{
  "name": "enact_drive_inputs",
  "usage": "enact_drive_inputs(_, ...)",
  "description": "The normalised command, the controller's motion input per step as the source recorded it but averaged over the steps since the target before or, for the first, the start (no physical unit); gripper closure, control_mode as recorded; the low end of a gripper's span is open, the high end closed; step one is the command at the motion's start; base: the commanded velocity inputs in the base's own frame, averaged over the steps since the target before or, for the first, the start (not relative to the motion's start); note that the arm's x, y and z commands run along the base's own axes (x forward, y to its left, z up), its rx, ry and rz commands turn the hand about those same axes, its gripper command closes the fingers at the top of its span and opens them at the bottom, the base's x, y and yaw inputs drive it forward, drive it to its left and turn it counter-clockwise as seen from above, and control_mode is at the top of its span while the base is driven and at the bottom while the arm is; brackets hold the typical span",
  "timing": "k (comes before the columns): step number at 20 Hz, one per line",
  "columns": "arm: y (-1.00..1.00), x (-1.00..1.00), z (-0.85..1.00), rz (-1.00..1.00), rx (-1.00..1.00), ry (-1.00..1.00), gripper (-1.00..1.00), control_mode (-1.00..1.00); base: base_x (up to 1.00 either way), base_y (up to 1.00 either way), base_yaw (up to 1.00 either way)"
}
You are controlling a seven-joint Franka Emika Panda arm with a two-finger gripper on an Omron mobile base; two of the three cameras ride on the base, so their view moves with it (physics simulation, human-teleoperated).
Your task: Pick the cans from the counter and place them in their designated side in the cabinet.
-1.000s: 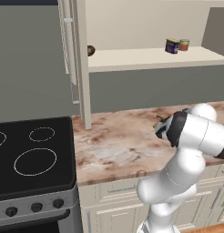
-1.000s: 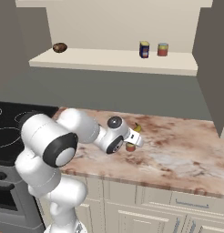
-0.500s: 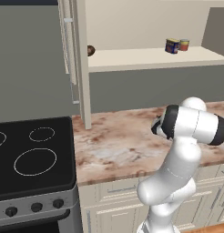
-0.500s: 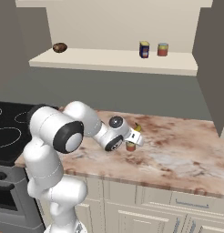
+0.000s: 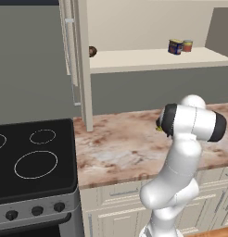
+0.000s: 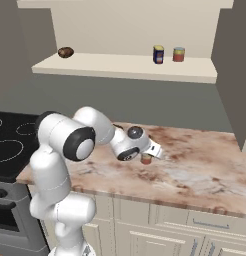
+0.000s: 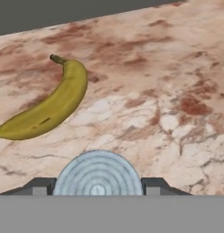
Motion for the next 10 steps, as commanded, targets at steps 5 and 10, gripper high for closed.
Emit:
enact_drive_inputs(5,-0.13,0.0,0.12,0.0,0.02,-0.03,1.0,-1.0,0.0,0.0,0.0)
enact_drive_inputs(10,0.0,0.0,0.36,0.0,0.02,-0.08,1.0,-1.0,0.0,0.0,0.0)
